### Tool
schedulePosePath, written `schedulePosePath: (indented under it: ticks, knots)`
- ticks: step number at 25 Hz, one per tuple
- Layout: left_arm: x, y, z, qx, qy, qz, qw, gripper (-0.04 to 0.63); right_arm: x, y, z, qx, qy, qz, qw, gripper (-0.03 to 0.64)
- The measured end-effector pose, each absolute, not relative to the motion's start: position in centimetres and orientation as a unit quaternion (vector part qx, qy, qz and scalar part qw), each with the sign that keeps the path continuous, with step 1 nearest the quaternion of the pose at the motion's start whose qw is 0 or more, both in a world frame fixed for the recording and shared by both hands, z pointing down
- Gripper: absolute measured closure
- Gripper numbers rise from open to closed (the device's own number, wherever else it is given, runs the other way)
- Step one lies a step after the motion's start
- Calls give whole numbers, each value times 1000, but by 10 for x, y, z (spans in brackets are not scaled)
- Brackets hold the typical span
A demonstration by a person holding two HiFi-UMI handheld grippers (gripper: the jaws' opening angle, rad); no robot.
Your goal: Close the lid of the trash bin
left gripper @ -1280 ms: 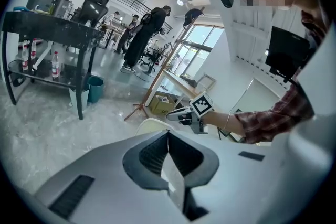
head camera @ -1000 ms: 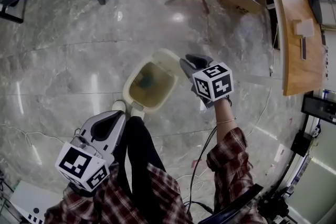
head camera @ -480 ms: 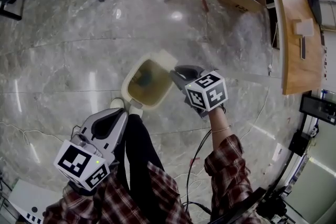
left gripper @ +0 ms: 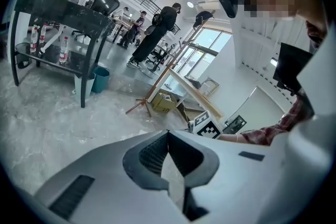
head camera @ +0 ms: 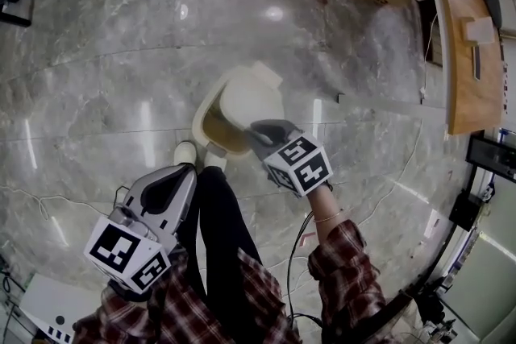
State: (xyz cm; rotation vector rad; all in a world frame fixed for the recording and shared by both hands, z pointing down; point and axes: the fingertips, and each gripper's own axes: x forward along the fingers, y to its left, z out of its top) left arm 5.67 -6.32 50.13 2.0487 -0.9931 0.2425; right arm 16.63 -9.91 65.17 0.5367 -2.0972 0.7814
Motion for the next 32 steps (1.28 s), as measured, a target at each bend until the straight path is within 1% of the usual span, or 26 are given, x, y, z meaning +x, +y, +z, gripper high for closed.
schedulePosePath:
  ticks: [12, 24, 32]
  knots:
    - [42, -42, 558, 789, -400, 100, 455, 586, 133, -42, 722, 199, -820, 326, 426, 534]
    - [36, -50, 585, 791, -391, 100, 460, 586, 121, -16, 798, 251, -783, 357, 443, 534]
    - [41, -56, 591, 795, -380, 106, 460, 586, 120, -13, 827, 264, -767, 360, 460, 534]
